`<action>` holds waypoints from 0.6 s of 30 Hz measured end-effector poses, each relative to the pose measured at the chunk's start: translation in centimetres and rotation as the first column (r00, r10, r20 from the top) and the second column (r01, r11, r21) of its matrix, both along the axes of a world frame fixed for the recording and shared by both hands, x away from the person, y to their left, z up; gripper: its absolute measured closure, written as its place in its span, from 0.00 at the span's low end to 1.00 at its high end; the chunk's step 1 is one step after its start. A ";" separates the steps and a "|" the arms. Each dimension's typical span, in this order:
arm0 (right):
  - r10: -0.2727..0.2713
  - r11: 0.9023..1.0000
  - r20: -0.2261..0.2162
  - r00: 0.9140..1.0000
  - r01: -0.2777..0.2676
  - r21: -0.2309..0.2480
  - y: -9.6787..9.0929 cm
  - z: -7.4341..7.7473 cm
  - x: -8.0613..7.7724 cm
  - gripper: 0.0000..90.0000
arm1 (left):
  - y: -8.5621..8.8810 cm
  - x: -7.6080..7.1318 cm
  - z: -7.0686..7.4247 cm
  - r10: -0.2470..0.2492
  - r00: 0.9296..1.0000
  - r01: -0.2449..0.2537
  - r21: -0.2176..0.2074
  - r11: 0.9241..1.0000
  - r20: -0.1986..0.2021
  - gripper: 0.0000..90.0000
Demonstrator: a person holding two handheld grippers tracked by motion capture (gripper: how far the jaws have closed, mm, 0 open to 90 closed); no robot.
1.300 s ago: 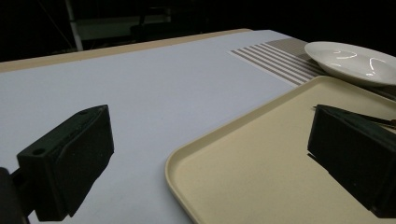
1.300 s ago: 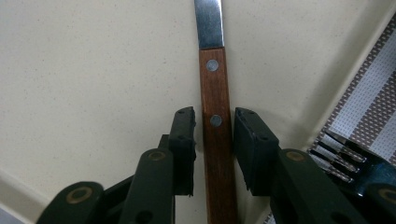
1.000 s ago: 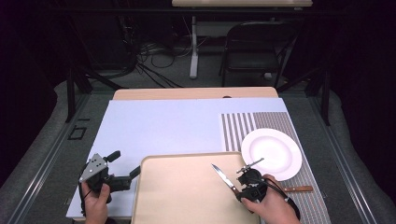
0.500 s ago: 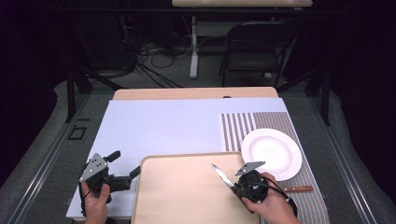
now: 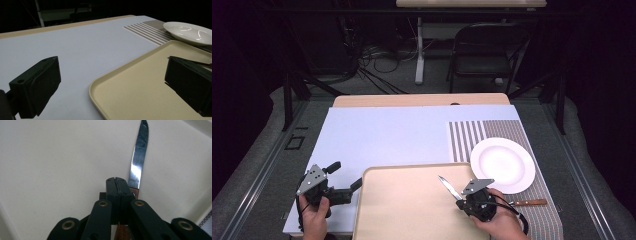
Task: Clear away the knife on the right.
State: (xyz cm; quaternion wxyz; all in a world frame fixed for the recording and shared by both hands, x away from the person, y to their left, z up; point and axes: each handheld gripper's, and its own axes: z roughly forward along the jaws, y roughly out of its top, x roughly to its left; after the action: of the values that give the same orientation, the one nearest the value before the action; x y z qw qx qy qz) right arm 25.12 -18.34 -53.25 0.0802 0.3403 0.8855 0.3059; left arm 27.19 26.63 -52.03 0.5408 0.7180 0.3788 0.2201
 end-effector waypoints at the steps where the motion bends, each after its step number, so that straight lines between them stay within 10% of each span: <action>1: -0.002 1.000 0.002 1.000 0.002 0.002 0.1 -0.2 0.0 1.00 | 0.0 0.0 0.0 -0.001 1.000 0.001 0.001 1.000 0.000 0.00; 18: -0.032 0.999 -0.010 0.999 0.032 -0.013 -0.4 -0.7 0.6 1.00 | 0.0 0.0 0.0 -0.005 1.000 0.005 0.002 1.000 -0.002 0.00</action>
State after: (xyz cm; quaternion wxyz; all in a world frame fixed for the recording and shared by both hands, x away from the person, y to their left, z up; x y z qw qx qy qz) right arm 25.69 -18.72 -53.99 0.0828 0.3556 0.8823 0.2970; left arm 27.23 26.60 -52.07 0.5404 0.7197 0.3772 0.2182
